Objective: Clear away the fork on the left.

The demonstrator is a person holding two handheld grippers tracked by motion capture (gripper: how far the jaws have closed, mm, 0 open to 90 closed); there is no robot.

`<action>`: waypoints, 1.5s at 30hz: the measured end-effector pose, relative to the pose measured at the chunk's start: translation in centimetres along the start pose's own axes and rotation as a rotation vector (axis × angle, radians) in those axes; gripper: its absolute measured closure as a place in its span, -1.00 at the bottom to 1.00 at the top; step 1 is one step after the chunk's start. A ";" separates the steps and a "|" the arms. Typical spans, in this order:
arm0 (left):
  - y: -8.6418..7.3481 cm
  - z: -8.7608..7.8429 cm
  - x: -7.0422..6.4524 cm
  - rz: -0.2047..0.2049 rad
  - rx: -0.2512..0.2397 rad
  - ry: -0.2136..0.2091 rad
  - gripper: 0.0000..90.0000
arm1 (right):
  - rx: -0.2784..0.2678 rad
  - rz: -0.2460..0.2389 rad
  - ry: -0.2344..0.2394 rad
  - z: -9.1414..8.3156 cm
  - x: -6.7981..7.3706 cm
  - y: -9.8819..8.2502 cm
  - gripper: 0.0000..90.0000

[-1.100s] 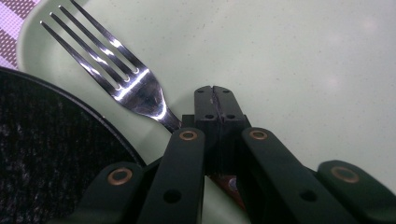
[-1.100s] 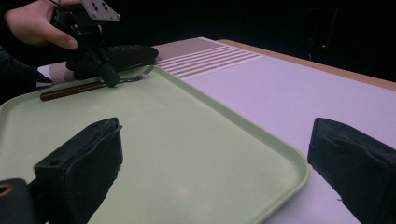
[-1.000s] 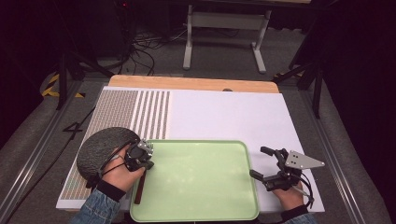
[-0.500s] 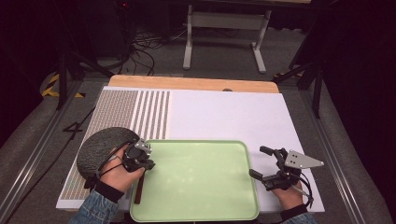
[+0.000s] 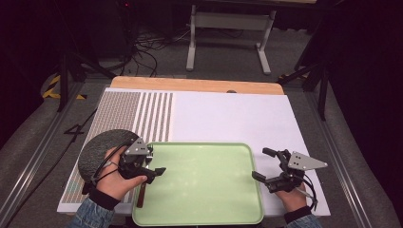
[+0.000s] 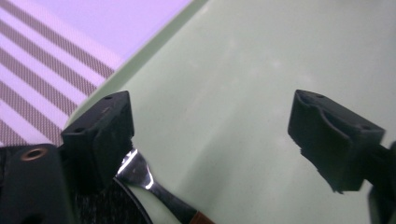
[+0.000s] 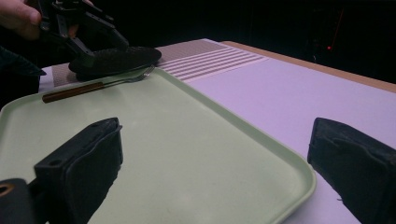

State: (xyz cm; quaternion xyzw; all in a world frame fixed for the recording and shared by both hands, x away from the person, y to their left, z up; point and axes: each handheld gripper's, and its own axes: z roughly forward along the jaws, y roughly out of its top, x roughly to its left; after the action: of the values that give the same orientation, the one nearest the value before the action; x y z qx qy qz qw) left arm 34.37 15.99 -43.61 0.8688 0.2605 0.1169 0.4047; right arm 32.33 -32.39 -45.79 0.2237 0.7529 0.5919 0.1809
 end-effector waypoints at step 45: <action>-8.4 -2.0 1.2 -0.035 -0.412 0.040 -0.95 | -0.007 -0.018 -0.001 -0.2 0.4 0.0 -0.91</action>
State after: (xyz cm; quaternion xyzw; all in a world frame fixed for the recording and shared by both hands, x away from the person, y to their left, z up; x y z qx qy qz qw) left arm 31.50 22.47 -48.75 0.7605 0.2540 0.1781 0.5704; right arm 31.90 -32.35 -45.73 0.2164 0.7528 0.5927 0.1874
